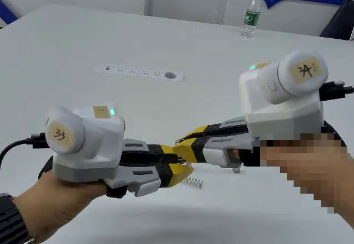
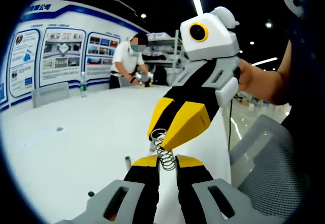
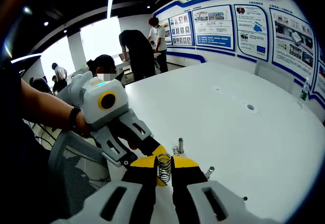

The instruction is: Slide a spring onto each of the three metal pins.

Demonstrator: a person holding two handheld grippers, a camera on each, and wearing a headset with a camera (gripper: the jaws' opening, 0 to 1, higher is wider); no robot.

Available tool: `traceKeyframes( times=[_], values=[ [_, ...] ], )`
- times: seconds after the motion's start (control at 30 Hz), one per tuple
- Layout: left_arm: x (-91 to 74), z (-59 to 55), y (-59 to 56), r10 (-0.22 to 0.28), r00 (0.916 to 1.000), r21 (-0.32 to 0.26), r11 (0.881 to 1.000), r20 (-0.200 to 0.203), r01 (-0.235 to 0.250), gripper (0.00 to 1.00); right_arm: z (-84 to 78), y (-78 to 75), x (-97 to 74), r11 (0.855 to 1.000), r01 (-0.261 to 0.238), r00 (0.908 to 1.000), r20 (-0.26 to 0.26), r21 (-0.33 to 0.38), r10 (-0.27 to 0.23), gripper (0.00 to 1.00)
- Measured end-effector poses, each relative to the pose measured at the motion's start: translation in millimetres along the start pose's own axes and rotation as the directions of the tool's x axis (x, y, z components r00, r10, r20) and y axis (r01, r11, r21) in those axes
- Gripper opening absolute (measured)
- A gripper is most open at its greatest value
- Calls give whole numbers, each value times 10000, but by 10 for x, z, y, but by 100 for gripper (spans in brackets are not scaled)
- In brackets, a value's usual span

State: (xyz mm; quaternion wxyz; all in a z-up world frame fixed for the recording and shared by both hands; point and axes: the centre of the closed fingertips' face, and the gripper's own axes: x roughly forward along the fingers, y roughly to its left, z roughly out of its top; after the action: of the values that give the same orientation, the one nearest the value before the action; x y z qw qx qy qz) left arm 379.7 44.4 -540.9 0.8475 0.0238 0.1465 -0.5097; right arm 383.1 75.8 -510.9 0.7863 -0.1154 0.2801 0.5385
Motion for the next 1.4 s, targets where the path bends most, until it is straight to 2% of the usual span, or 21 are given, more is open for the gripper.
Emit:
traceKeyframes(
  times=[0.13,0.23,0.33,0.37,0.43,0.5,0.53,0.7,0.9,1.03,1.17,1.4],
  values=[
    [-4,-72,-16,-32,9995,569,9984,-330,51,12,-91,9,-21,9996,-202,9983,-551,-195,191,12],
    [-4,-118,-40,-118,9983,860,9962,-564,166,11,-171,35,-32,9983,-389,9936,-1073,-444,340,12],
    [3,-181,-100,-340,9953,1144,9925,-902,442,11,-285,82,-49,9942,-748,9814,-1828,-774,596,12],
    [10,-214,-134,-444,9930,1402,9883,-1097,596,11,-333,100,-55,9914,-911,9738,-2168,-942,688,12],
    [34,-251,-170,-458,9906,1642,9842,-1285,668,11,-387,111,-44,9867,-1047,9643,-2552,-1246,701,12],
    [54,-270,-209,-580,9889,1732,9815,-1369,815,11,-440,131,-34,9826,-1213,9542,-2893,-1407,763,12],
    [68,-287,-233,-651,9872,1776,9799,-1456,909,11,-484,138,-26,9790,-1312,9453,-3171,-1562,761,12],
    [88,-329,-257,-768,9836,1872,9764,-1633,1073,11,-537,159,7,9752,-1377,9322,-3554,-1731,686,12],
    [66,-323,-224,-772,9859,1654,9810,-1487,1017,11,-524,146,8,9732,-1436,9266,-3698,-1797,685,12],
    [75,-314,-224,-801,9864,1690,9801,-1436,1042,12,-513,137,12,9724,-1434,9193,-3887,-1841,620,12],
    [69,-341,-235,-959,9834,1426,9827,-1541,1181,21,-481,98,2,9711,-1365,9183,-3927,-1960,499,12],
    [-77,-400,-111,-688,9851,1211,9887,-1577,885,31,-492,-81,-111,9726,-1032,9127,-4084,-2082,95,12]
  ],
)
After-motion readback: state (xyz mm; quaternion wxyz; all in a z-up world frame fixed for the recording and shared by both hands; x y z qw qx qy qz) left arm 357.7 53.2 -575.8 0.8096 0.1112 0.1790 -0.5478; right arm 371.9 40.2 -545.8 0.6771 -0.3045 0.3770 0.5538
